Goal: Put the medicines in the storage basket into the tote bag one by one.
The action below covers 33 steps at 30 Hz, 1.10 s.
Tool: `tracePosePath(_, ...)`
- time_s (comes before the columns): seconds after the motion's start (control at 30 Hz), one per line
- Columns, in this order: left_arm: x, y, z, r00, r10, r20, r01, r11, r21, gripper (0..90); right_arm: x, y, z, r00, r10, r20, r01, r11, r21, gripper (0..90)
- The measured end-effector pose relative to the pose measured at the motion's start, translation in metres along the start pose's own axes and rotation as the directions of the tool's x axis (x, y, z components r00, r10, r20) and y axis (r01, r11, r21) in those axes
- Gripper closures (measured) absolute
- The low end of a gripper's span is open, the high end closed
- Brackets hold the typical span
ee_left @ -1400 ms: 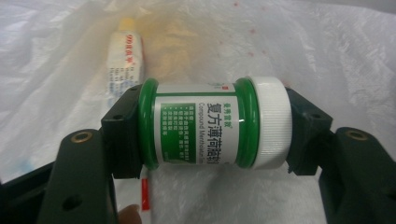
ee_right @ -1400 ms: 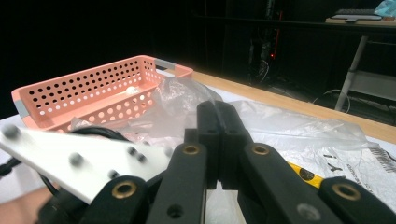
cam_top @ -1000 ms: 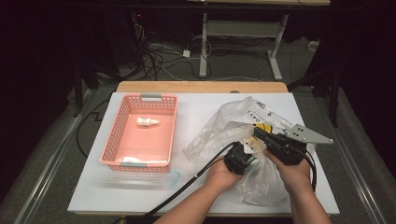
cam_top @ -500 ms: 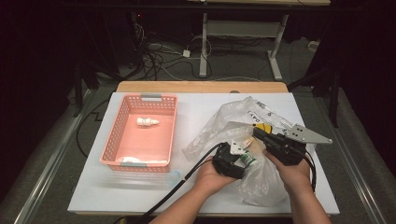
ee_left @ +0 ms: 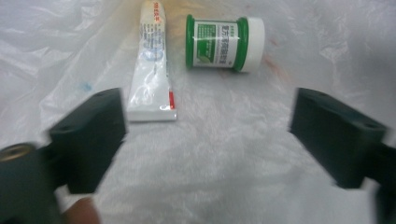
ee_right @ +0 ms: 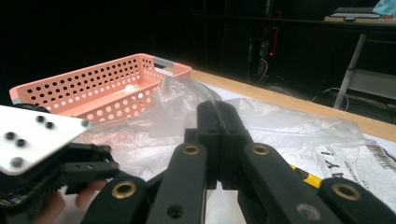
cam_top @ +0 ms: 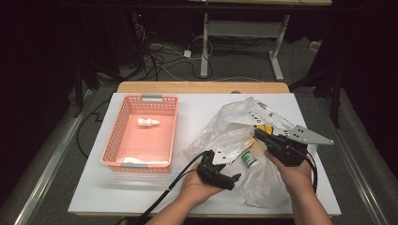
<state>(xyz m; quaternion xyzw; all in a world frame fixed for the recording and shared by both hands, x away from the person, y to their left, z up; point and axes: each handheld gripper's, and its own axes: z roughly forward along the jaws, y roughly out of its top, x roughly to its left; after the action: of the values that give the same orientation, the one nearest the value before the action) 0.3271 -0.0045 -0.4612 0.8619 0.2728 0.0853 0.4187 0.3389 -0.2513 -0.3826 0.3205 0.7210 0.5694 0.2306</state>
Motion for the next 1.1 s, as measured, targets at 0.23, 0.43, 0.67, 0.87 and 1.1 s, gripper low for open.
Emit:
tracePosePath(0.23,-0.001,-0.011,-0.013,1.0000,0.000,0.000,0.000,1.0000,0.005,0.0,0.000,-0.001,0.000,1.0000,0.007,0.001,-0.007,1.000,0.002,90.0)
tracePosePath(0.43,-0.004,-0.017,-0.030,0.9995,-0.014,0.029,0.014,0.9999,-0.008,0.0,0.000,0.000,-0.002,1.0000,0.003,0.001,-0.003,1.000,-0.002,90.0)
tracePosePath(0.67,-0.003,-0.018,-0.058,0.9995,-0.019,0.024,0.020,0.9996,-0.018,0.0,-0.001,-0.001,-0.001,1.0000,0.005,0.003,-0.005,1.000,0.000,90.0)
tracePosePath(0.87,0.000,-0.021,-0.077,0.9999,-0.012,0.008,0.012,0.9998,-0.016,0.0,-0.001,-0.001,-0.002,1.0000,0.002,0.005,-0.002,1.000,0.001,90.0)
tracePosePath(1.1,0.010,-0.024,-0.097,0.9994,-0.025,-0.026,0.024,0.9995,-0.022,0.0,-0.001,0.000,-0.003,1.0000,0.006,0.007,-0.006,1.000,-0.003,90.0)
